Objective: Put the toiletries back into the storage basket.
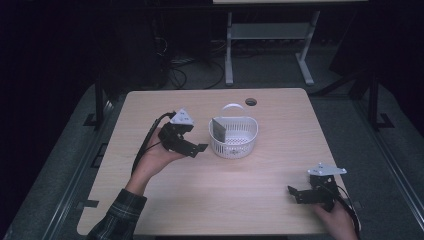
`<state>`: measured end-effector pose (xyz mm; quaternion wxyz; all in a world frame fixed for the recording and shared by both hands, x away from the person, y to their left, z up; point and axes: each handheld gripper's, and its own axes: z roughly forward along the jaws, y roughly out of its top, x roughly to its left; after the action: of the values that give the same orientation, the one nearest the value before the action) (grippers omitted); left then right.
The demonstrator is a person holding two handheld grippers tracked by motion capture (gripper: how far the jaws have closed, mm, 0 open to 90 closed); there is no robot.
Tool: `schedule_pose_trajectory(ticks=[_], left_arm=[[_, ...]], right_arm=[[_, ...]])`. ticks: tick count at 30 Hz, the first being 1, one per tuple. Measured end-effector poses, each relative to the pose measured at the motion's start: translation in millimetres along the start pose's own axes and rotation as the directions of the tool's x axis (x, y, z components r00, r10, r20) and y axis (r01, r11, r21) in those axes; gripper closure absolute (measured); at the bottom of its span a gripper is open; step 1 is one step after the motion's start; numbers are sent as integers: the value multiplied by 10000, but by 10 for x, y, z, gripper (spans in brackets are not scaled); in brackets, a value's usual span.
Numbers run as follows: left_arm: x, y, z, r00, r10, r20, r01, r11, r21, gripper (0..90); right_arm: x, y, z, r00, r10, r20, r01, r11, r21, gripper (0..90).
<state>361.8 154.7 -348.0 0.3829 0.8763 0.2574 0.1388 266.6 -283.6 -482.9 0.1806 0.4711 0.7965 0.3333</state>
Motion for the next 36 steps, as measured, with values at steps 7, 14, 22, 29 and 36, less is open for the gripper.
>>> schedule_pose_trajectory(ticks=[7,14,22,29,36], left_arm=[[2,-220,-69,9997,-164,-176,164,9999,-42,147],[-13,-448,-133,9986,-227,-474,226,9997,-17,148],[-30,-721,-185,9969,-319,-719,315,9995,-70,148],[-53,-945,-229,9940,-413,-1012,418,9991,25,148],[-65,-1182,-274,9880,-606,-1422,619,9981,48,148]], right_arm=[[0,0,0,10000,-1,2,1,10000,-1,13],[1,0,0,10000,13,-13,-13,10000,2,13],[0,0,0,10000,7,-1,-7,10000,3,13],[0,0,0,10000,7,-1,-7,10000,4,13],[0,0,0,10000,7,-1,-7,10000,3,13]])
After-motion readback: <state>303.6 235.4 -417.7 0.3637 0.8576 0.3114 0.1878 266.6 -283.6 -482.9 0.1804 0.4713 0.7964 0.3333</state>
